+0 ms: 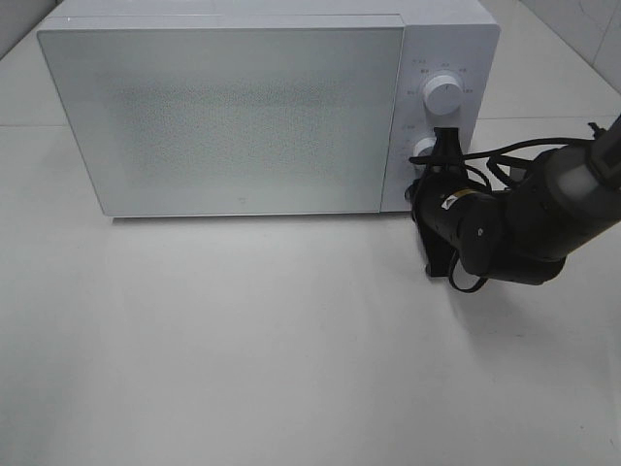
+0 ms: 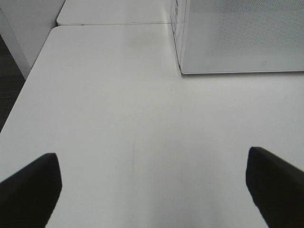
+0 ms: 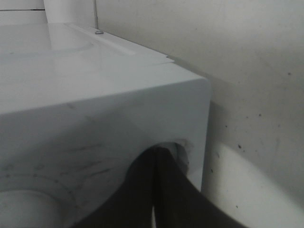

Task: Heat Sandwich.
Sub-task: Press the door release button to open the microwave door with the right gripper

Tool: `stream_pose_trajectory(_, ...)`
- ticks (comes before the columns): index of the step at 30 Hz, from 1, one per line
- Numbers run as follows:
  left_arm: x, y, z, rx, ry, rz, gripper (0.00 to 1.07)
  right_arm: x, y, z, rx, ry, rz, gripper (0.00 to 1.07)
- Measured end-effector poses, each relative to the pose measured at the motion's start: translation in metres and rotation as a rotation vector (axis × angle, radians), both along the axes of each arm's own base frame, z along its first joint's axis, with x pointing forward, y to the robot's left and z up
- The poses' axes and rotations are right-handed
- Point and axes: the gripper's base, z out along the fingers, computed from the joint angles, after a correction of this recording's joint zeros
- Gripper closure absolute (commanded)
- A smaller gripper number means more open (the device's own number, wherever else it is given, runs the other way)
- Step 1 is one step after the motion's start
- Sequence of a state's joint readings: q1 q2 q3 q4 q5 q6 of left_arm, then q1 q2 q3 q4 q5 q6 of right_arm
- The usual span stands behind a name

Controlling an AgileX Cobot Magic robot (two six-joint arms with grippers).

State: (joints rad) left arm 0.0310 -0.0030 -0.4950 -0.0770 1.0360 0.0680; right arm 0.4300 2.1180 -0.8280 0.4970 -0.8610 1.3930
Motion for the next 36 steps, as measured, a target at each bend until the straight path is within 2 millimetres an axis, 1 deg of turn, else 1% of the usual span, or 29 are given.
stream_pose_trajectory(3, 0.0, 0.0, 0.0, 0.0, 0.0, 0.0, 0.05, 0.0024, 0.0007, -0.0015, 0.002, -0.002, -0.002, 1.07)
stream_pose_trajectory(36, 0.0, 0.0, 0.0, 0.0, 0.0, 0.0, 0.05, 0.0026, 0.002, -0.0035, 0.003, 0.028, 0.008, 1.07)
